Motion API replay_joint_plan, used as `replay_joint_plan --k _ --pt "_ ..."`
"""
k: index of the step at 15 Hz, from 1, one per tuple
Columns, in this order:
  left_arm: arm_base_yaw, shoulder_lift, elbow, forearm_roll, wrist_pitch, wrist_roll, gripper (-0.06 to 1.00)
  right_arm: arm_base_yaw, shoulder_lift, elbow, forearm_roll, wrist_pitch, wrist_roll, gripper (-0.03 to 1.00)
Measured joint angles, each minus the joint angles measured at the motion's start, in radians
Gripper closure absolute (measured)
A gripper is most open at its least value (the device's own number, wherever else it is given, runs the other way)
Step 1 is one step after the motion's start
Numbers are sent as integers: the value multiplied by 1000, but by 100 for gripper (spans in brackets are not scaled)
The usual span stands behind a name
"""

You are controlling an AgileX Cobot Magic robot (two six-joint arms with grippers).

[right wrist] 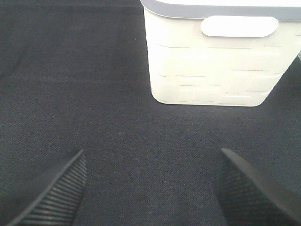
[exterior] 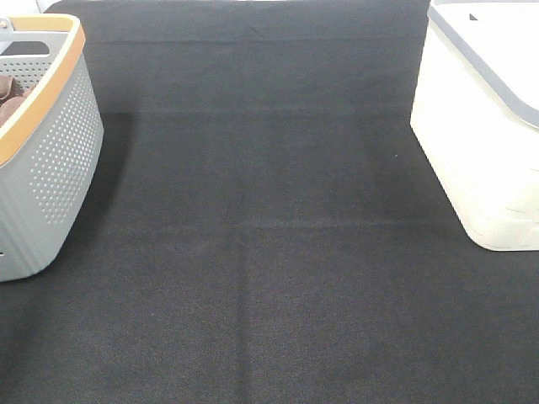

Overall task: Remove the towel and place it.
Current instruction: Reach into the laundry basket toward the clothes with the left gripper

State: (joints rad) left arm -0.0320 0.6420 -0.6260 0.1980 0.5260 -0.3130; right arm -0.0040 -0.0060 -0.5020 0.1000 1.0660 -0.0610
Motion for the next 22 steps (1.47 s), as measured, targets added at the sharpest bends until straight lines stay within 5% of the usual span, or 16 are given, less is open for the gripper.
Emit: replay_joint_plan --k 4,9,17,20,22 --pt "0 294 -187 44 36 -20 21 0 0 0 0 0 0 25" --pt "0 684 -496 105 213 -20 21 0 0 0 0 0 0 25" --pt "26 1041 -872 139 395 -20 21 0 0 0 0 0 0 25" --pt "127 1124 -962 93 445 3 21 0 0 0 0 0 0 25" --pt "212 1175 -983 -19 442 68 21 0 0 0 0 0 0 25"
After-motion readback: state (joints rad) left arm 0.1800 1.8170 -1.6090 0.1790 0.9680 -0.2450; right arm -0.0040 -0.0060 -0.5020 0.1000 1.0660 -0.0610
